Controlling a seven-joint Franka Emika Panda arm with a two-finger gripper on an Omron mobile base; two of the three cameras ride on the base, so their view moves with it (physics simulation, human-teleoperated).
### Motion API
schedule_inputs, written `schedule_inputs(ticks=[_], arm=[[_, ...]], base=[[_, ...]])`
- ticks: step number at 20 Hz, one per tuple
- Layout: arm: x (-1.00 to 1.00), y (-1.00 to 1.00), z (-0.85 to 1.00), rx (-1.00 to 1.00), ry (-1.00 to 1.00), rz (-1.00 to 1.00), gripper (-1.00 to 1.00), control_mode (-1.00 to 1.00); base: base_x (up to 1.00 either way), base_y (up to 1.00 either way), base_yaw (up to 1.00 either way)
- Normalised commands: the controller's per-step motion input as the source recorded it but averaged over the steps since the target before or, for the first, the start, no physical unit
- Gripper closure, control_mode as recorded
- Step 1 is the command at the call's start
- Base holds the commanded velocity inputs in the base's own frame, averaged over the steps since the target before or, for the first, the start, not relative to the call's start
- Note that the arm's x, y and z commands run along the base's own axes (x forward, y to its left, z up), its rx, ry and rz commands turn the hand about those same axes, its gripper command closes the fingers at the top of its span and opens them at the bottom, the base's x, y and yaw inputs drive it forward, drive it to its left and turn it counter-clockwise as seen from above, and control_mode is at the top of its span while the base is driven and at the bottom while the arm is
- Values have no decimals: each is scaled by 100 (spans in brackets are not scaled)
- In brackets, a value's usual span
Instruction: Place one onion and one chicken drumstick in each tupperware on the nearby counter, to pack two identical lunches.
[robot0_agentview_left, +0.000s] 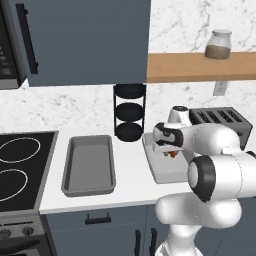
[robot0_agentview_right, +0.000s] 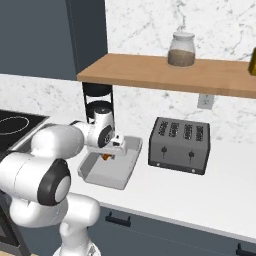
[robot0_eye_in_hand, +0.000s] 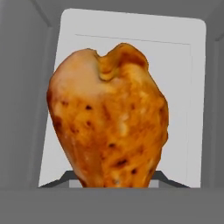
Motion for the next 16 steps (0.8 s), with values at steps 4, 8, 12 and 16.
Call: schedule_inputs(ticks=[4, 8, 12, 16], arm=[[14, 0, -52, 0, 0, 0, 100, -100], [18, 0, -33, 0, 0, 0, 100, -100], [31, 0, -13, 0, 0, 0, 100, -100], [34, 0, -12, 0, 0, 0, 100, -100]], base=[[0, 0, 0], [0, 0, 0], [0, 0, 0], [0, 0, 0]])
